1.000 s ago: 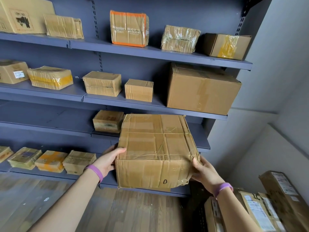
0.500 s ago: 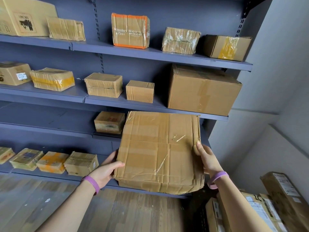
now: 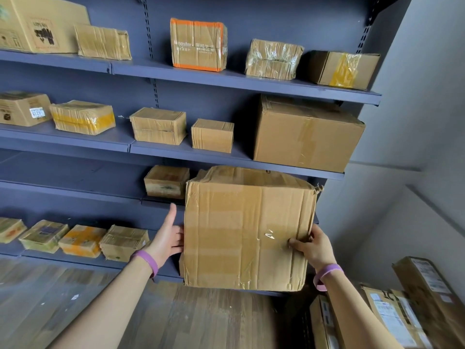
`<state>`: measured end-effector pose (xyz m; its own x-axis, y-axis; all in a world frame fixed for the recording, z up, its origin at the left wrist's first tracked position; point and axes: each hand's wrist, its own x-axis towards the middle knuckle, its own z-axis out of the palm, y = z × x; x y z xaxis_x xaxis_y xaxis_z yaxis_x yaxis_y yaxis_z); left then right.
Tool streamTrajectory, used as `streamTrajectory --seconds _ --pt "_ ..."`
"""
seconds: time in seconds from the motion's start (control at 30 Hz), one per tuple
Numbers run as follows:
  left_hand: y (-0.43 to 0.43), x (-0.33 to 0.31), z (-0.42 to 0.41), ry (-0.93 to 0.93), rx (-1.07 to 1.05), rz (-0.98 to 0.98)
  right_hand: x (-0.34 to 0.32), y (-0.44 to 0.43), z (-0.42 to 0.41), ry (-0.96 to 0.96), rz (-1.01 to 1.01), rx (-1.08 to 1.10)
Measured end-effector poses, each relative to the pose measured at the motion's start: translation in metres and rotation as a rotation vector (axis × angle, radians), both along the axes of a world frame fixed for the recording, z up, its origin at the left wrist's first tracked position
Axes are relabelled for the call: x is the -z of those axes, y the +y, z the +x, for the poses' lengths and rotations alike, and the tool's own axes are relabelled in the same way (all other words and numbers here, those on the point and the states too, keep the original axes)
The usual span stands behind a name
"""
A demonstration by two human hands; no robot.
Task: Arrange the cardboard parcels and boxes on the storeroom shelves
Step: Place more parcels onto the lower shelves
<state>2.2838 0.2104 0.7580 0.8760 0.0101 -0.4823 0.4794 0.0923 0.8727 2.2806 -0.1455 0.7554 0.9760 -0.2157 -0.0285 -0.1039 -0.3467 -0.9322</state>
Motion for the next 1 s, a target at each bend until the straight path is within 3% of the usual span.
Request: streamTrajectory --seconds 0.17,0.3,0.43,0.53,0.7,0.8,1.0 --pt "0.005 -0.020 0.003 0.083 -0.074 -0.105 0.012 -0.004 -0.005 -0.032 0.008 0.055" --pt "0.009 -0.032 0.006 0.143 0.035 -0.139 0.019 -0.003 -0.009 -0.049 -0.037 0.089" --pt "0.009 -0.038 0.003 0.110 0.197 -0.006 0.023 0.002 -0.016 -0.046 -0.084 0.064" --pt "0.010 -0.030 0.002 0.058 0.166 0.015 0.021 0.001 -0.017 -0.023 -0.116 0.005" --pt "0.015 -0.009 -0.005 0.003 0.048 -0.029 -0.001 0.005 -0.022 0.050 0.224 -0.220" --pt "0.017 -0.002 -0.007 -0.018 0.004 -0.072 -0.014 0.006 -0.024 0.127 0.222 -0.324" --pt "0.022 -0.008 -0.020 -0.124 -0.017 -0.166 -0.028 0.006 -0.024 0.167 0.408 -0.325"
